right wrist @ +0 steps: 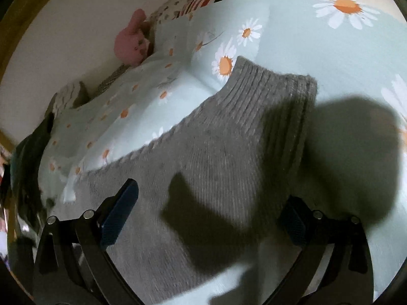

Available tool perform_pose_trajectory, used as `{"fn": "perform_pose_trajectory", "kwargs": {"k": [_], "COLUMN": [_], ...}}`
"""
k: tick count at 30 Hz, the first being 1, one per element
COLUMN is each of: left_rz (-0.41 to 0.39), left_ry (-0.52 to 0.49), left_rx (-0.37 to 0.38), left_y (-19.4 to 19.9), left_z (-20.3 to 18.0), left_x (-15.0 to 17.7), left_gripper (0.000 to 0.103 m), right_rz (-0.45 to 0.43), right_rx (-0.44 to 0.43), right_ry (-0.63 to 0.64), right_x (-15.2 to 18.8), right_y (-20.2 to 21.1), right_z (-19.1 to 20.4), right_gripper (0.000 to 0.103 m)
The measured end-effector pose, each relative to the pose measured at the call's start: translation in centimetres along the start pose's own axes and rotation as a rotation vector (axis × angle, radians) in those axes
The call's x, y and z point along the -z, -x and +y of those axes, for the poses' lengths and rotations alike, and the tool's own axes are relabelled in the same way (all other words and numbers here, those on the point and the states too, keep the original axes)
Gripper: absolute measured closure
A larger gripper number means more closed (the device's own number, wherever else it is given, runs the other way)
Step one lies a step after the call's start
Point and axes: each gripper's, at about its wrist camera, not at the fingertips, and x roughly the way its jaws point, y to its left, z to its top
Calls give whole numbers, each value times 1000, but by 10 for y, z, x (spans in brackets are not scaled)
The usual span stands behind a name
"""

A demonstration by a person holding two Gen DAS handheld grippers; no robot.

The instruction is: Fold large clothes

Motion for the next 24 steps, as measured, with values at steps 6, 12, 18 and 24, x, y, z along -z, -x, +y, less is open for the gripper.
{"fn": "perform_pose_trajectory", "kwargs": {"k": [6,12,18,24], "left_rz": [6,-61,-168,43], "left_ry": [5,89,301,450], "left_rx": [10,86,365,518], "left_y": [7,50,117,78], "left_z": [0,31,89,106], "left_x": [-1,-15,-53,-56], "left_gripper": [4,5,5,5], "right_rz": [-31,-138,-310,-385], "right_rx": [-74,6,188,218], "right_ry": [7,332,664,762], "right_x": [0,33,100,155], "right_y": [9,38,59,67], "right_z": [6,64,132,177], "right_gripper": [87,94,94,95]}}
